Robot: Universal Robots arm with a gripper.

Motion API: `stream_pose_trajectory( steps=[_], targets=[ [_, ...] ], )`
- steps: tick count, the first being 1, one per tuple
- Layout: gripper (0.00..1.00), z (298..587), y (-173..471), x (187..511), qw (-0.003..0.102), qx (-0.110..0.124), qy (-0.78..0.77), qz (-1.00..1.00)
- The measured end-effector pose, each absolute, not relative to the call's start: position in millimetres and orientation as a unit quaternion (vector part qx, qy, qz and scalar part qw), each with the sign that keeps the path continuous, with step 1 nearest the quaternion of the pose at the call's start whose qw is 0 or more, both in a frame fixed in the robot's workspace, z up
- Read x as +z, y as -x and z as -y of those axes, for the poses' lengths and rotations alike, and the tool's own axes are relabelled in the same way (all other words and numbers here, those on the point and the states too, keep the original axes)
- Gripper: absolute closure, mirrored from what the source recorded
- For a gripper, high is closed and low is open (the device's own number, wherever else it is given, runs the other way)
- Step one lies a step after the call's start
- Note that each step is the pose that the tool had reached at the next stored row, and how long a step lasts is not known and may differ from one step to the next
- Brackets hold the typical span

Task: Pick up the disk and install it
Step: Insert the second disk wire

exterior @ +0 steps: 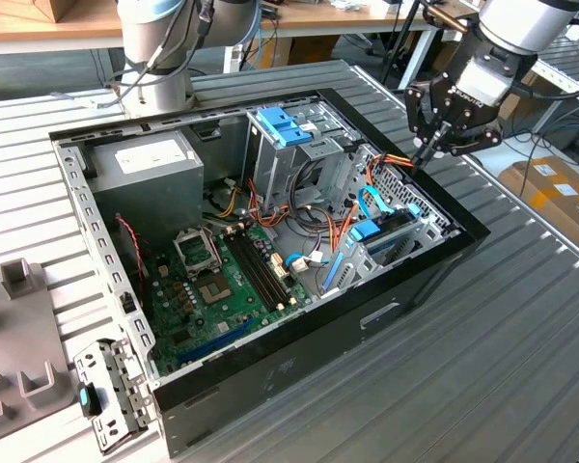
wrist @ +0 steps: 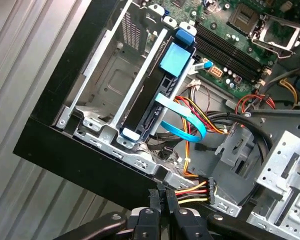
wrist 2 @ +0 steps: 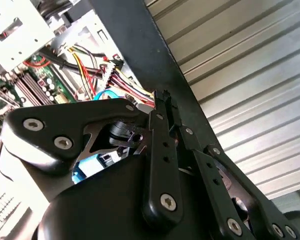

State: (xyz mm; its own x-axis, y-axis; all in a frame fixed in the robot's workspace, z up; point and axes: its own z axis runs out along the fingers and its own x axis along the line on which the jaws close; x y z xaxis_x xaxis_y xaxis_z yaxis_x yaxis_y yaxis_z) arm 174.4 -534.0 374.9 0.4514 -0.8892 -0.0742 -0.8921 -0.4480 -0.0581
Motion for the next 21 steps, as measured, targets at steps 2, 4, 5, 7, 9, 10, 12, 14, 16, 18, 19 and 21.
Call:
stream_pose_trajectory(
  steps=[2,4,5,7,9,10,12,14,16,18,19,21],
  targets=[
    [0.84,534,-174,375,0.045,0.016,0.842,-0.538],
    [0.84,534,-174,375,0.045,0.015,0.834,-0.549],
    [0.84,534,-174,375,0.045,0.015,0.834,-0.550],
    [0.84,534,-174,375,0.045,0.015,0.834,-0.550],
    [0.84,534,-167,375,0.045,0.015,0.834,-0.550],
    [0.84,534,-164,375,0.045,0.014,0.834,-0.550],
    [0.84,534,-159,375,0.045,0.014,0.834,-0.550],
    [0.84,534,-151,375,0.045,0.014,0.834,-0.550],
    [0.84,534,-146,374,0.046,0.014,0.834,-0.550],
    [0.84,534,-141,374,0.046,0.014,0.834,-0.550],
    [0.84,534,-138,374,0.046,0.013,0.834,-0.550],
    [0.84,534,-133,374,0.045,0.013,0.834,-0.550]
  ],
)
